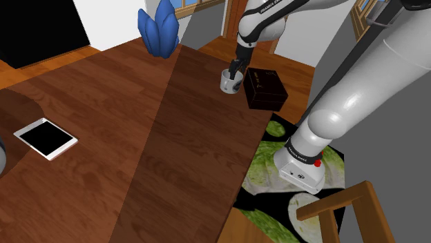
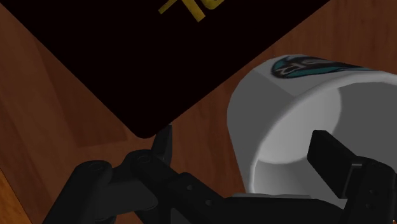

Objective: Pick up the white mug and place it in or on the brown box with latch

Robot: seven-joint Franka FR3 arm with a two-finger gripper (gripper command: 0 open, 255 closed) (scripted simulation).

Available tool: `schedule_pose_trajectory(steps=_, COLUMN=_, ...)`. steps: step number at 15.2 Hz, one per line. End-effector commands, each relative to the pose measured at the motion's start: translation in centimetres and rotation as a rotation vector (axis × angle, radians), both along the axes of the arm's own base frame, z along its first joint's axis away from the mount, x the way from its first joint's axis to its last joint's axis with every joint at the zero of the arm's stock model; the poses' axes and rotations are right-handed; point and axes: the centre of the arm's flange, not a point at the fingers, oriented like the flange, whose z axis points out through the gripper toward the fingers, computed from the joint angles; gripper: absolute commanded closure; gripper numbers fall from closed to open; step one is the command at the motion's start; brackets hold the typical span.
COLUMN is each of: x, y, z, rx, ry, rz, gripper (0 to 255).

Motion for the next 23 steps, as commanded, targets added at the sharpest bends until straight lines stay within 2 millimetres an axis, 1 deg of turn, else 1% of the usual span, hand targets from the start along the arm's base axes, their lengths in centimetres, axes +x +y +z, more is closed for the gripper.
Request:
schedule_pose_trajectory(steps=1, x=0.0, y=0.0, z=-0.1, rx=0.000, ry=0.000, rz=0.000, gripper=0)
schedule_pose_trajectory(steps=4, x=0.0, y=0.0, z=-0.1, rx=0.000, ry=0.000, rz=0.000, gripper=0)
schedule_pose_trajectory(steps=5, x=0.0, y=0.0, z=-0.1, rx=0.000, ry=0.000, rz=0.000, gripper=255)
schedule_pose_trajectory(steps=14, x=0.0, y=0.0, z=-0.1, rx=0.000, ry=0.000, rz=0.000, gripper=255)
schedule_pose_trajectory(steps=23, x=0.0, y=0.0, z=4.7, rx=0.000, ry=0.000, rz=0.000, gripper=255)
